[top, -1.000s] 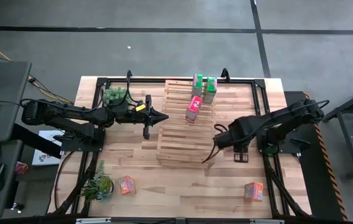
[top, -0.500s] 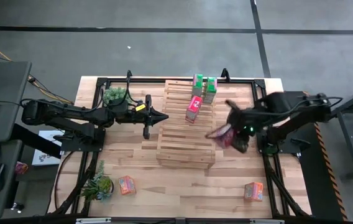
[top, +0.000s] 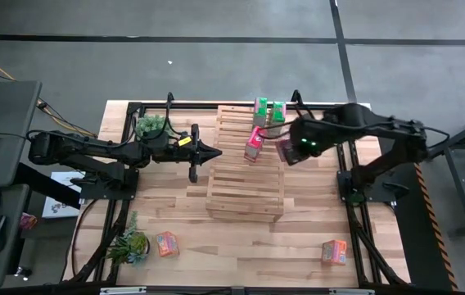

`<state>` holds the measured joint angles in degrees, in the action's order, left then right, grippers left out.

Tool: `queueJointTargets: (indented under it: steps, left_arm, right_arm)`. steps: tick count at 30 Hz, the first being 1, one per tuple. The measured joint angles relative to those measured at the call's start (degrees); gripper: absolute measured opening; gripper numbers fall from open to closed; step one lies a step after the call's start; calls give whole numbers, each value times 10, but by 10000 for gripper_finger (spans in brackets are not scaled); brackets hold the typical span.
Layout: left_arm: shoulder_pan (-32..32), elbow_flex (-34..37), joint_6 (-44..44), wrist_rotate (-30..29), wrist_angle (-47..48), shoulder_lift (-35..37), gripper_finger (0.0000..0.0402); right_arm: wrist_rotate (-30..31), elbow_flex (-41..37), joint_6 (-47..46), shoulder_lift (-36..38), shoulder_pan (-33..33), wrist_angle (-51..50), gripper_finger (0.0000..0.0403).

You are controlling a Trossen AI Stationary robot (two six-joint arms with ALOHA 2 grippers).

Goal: Stack cereal on shelf
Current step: Put the red cereal box on the shelf aligned with the other red cereal box

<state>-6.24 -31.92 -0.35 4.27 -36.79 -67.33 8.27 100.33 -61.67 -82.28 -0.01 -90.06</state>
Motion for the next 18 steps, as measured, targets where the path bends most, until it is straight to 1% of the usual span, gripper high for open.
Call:
queueJointTargets:
  steps: [3, 7, 13, 18]
  left_arm:
    - [0, 0, 0, 0, 0, 0, 0]
    - [0, 0, 0, 1, 0, 0, 0]
    - [0, 0, 0, 1, 1, 0, 0]
    - [0, 0, 0, 2, 1, 0, 0]
  right_arm:
    - [-56, -12, 17, -26, -27, 0, 128]
    - [-99, -14, 62, -59, -51, 1, 128]
    - [-107, -12, 103, -74, -57, 4, 128]
    - [-99, -12, 107, -74, -56, 9, 128]
